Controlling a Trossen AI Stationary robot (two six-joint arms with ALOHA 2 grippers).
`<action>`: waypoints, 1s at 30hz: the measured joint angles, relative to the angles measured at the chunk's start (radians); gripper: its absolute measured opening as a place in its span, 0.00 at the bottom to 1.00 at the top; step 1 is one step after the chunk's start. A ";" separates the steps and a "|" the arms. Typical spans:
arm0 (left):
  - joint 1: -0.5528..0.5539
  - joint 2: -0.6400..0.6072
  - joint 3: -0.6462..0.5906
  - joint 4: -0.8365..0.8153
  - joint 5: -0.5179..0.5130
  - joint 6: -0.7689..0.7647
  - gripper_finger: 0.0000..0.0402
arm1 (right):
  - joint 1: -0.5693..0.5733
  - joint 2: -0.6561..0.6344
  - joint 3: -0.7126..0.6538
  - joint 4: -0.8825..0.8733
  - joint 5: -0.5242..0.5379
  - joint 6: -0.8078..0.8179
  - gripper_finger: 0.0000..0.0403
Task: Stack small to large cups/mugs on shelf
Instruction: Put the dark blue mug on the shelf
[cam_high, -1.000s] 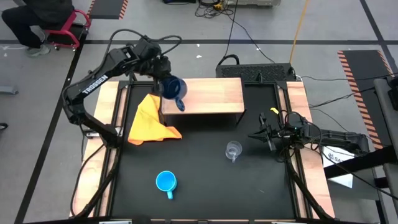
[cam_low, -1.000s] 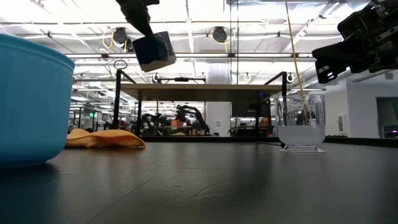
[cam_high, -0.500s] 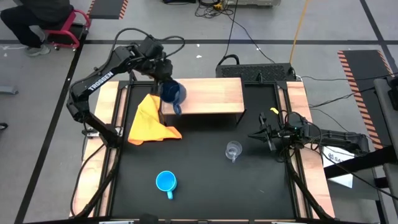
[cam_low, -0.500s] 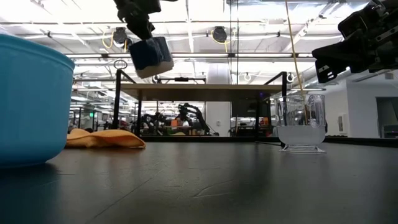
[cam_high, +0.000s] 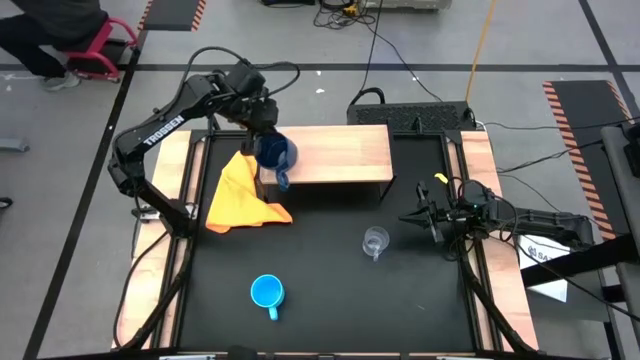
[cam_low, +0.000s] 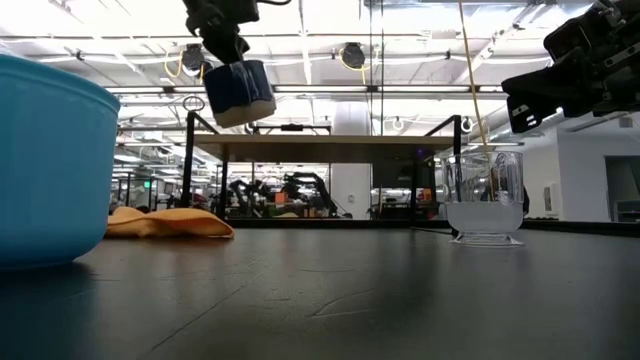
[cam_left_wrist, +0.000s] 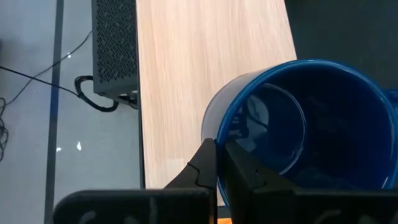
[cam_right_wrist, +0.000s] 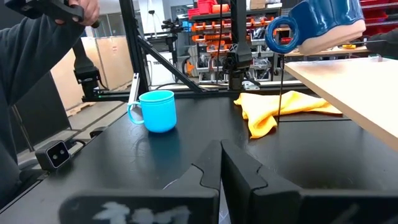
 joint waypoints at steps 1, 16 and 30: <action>0.000 0.000 0.000 0.003 0.001 0.003 0.02 | 0.000 0.000 0.000 0.000 0.000 0.000 0.00; 0.021 0.092 0.001 0.051 -0.007 0.063 0.02 | 0.000 0.000 0.000 0.000 0.000 0.007 0.00; 0.023 0.096 0.029 0.044 0.014 0.052 0.02 | 0.000 0.000 0.000 0.000 0.000 0.005 0.00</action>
